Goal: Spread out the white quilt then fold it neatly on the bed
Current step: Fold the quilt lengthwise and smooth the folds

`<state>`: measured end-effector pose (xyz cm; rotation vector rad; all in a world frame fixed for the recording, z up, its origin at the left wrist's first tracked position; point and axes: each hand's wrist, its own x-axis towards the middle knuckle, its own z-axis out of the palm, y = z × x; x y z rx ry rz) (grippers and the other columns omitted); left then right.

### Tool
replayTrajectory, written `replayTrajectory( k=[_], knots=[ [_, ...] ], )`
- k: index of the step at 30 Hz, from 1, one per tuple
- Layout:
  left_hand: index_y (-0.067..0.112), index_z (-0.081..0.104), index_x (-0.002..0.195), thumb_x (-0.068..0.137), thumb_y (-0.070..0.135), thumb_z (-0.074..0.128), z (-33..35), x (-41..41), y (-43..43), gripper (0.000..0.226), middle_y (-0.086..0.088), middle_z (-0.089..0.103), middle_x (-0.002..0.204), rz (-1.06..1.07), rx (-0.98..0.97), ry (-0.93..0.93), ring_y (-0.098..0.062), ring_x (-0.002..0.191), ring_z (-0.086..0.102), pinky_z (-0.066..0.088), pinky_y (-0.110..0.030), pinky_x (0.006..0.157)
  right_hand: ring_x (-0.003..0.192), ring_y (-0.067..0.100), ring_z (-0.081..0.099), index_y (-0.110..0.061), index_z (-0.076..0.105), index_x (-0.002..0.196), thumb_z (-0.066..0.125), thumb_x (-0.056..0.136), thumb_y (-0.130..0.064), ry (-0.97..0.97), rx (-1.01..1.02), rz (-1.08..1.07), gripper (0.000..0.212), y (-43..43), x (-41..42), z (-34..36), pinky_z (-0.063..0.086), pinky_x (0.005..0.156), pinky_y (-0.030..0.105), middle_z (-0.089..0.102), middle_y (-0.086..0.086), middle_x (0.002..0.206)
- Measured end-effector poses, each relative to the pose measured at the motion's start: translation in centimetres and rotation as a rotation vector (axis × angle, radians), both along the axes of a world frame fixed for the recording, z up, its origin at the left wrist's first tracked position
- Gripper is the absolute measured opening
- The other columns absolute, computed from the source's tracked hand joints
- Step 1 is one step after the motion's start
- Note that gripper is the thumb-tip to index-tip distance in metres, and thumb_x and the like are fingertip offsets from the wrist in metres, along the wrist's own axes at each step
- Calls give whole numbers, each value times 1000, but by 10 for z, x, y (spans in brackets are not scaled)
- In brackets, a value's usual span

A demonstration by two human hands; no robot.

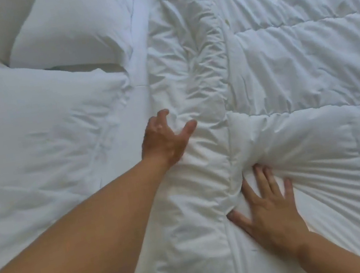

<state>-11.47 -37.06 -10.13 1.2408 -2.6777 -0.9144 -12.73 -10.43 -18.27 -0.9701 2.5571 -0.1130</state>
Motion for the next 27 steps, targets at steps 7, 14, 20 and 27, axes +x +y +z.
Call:
replayTrajectory(
  k=[7,14,20,27],
  knots=[
    [2,37,144,77,67,69,-22,-98,-6,98,-14,54,140,123,353,-192,-32,126,54,44,-33,98,156,23,-6,-37,-4,160,8,83,-90,39,18,-8,94,-4,-8,-15,1,121,62,-1,7,170],
    [7,46,129,84,54,69,-11,-33,-48,69,-17,59,128,182,-10,-67,-38,119,55,44,-40,96,156,25,12,-35,24,159,22,86,-87,33,-45,-27,90,1,-5,-2,12,120,64,14,6,169],
    [9,33,139,76,48,75,-8,-74,-62,86,-14,53,133,195,249,-230,-36,120,55,48,-42,99,152,28,23,-33,38,151,27,84,-86,194,-243,-59,86,-30,-80,30,14,120,63,26,6,165],
    [12,22,155,61,84,63,-12,-182,-118,125,-11,46,148,447,427,89,-38,130,49,41,-49,109,156,21,0,-38,5,160,18,85,-84,174,-103,-181,90,-76,-154,-20,1,121,61,2,0,170]
  ],
)
